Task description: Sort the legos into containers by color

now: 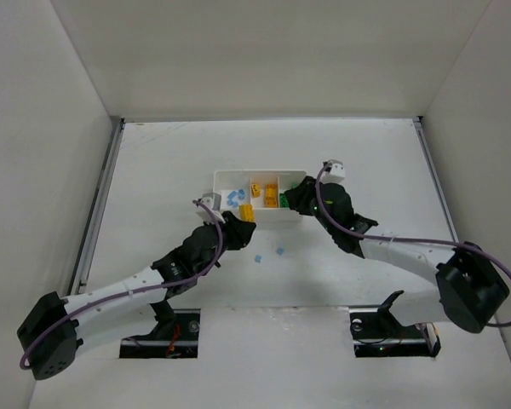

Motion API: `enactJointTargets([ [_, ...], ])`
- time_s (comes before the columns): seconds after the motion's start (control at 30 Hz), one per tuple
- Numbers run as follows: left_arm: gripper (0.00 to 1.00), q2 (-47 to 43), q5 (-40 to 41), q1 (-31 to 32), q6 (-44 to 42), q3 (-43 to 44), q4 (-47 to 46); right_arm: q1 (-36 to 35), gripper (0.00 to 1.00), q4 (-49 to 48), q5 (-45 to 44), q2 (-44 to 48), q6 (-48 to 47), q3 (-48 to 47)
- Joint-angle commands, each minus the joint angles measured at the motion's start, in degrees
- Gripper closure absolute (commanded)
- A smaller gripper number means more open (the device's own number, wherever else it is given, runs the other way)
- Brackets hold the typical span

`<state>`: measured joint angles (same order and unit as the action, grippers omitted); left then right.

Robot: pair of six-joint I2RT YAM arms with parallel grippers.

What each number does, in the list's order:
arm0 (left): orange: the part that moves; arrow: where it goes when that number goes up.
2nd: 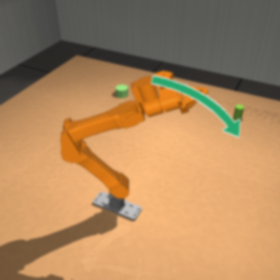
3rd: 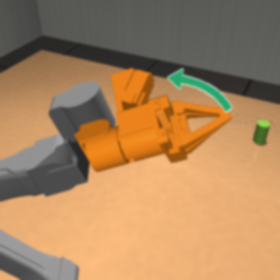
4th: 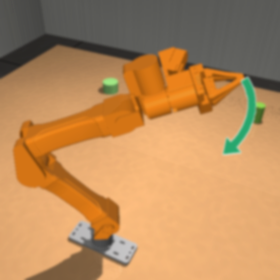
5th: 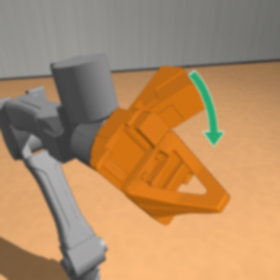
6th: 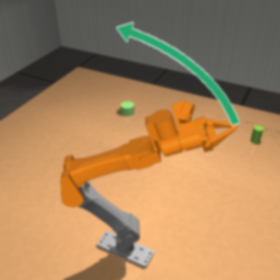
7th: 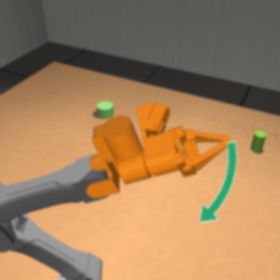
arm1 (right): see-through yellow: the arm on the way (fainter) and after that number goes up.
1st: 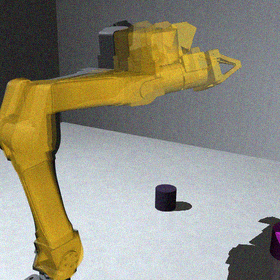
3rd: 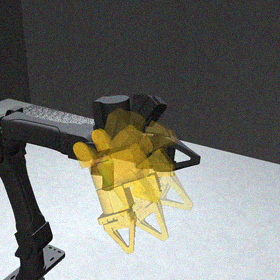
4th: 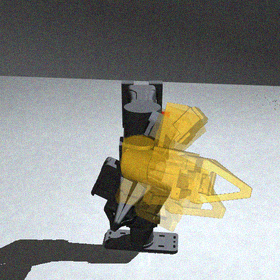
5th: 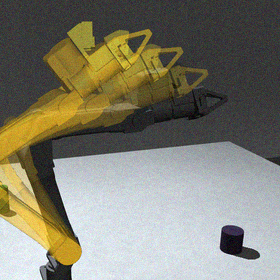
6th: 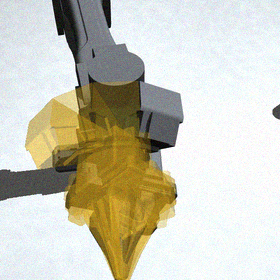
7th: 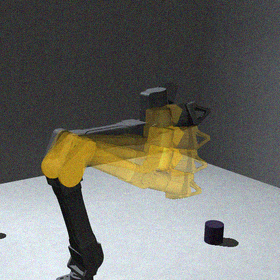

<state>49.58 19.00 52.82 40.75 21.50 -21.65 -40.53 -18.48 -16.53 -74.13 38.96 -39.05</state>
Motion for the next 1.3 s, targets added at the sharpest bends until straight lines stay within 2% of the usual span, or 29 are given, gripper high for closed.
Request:
enactJointTargets([
  [0.0,0.85,1.39,0.68,0.31,-1.99,3.99,-0.59,0.50,0.54,0.55,-3.76,-3.65,-4.15,-4.63],
  [0.1,0.84,3.23,0.16,-0.13,-2.60,6.09,-0.41,0.24,0.38,0.11,-6.13,-3.31,-4.59,-4.81],
  [0.17,0.83,5.16,0.16,-0.48,-3.74,7.59,-0.59,0.24,0.35,-0.15,-7.45,-2.26,-5.29,-4.37],
  [0.27,0.83,9.29,-0.46,-1.53,-4.36,10.92,-0.67,-0.81,0.34,-0.68,-8.25,0.20,-6.00,-2.45],
  [0.43,0.80,18.69,-4.06,-4.60,-3.75,17.07,-1.12,-3.45,0.41,-2.79,-10.44,6.00,-5.13,4.05],
  [0.6,0.78,27.57,-8.89,-8.91,-1.47,22.96,-0.94,-7.31,0.40,-2.27,-10.89,10.23,-3.98,9.25],
  [0.77,0.61,33.64,-9.42,-12.51,-2.25,28.24,0.38,-12.24,0.32,-0.69,-9.84,10.33,-4.77,11.54],
  [0.87,0.46,35.58,-9.69,-14.36,-2.61,30.26,1.96,-14.17,0.32,1.34,-9.04,7.25,-4.95,10.93],
  [0.93,0.41,36.20,-10.21,-15.15,-3.31,31.23,3.01,-15.84,0.32,1.26,-9.30,4.79,-4.42,10.66],
  [1.0,0.42,35.33,-10.22,-15.51,-3.92,31.15,3.98,-17.33,0.39,1.60,-9.57,2.07,-4.59,9.79],
  [1.13,0.53,29.45,-9.69,-14.37,-5.42,27.39,4.33,-19.62,0.51,3.53,-10.45,-2.76,-4.68,7.33],
  [1.27,0.59,21.63,-7.59,-11.04,-6.12,19.66,5.21,-20.59,0.52,4.85,-10.54,-7.78,-5.91,4.60],
])
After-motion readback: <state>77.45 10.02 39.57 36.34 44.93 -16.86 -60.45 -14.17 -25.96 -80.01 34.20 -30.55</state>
